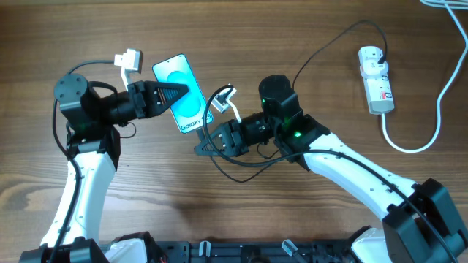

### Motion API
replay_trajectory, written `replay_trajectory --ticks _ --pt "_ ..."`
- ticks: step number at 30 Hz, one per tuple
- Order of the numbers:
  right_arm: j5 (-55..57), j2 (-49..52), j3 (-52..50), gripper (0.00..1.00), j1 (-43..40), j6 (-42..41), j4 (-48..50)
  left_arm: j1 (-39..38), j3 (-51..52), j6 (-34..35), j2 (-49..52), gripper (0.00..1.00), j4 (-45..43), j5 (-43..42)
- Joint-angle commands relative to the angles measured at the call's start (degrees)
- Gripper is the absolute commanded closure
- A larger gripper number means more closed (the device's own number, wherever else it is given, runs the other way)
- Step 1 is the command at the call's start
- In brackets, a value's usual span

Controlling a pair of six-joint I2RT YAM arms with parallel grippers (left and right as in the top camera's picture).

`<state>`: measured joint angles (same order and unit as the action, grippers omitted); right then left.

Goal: Plug charger to phone and switch on socket

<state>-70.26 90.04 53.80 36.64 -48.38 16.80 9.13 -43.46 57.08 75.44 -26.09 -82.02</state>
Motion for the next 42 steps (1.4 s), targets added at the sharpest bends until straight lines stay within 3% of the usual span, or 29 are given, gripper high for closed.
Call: replay_trajectory --ticks 1,26,31,37,38,40,42 --pt "6.1 0.5 2.9 0.95 -1.9 0.4 1.6 -2.5 1.5 -1.4 -0.3 0.96 0.9 -8.4" --pt "6.0 0.5 4.9 0.95 -3.0 4.9 -3.5 -5.1 4.2 -0.7 -4.6 0.96 4.1 -8.4" --pt "3.7 0.5 4.9 0.80 -3.0 4.9 -4.4 -4.1 4.2 -1.0 -4.6 0.96 1.8 -8.4" --pt "0.3 0.5 4.9 0.69 -3.0 8.0 -12.5 4.4 4.2 -2.9 -4.2 0.96 -3.3 -7.8" --pt "-0.4 0.5 4.9 0.65 -3.1 8.7 -12.6 5.8 4.2 -4.0 -4.0 0.96 -3.3 -8.4" --pt "-2.9 0.3 4.9 0.44 -4.7 11.2 -12.9 6.7 4.2 -7.3 -3.8 0.96 -3.3 -8.4" --pt "-7.7 0.3 4.9 0.31 -7.8 14.1 -12.6 4.7 4.2 -10.1 -3.8 0.96 -3.7 -8.4"
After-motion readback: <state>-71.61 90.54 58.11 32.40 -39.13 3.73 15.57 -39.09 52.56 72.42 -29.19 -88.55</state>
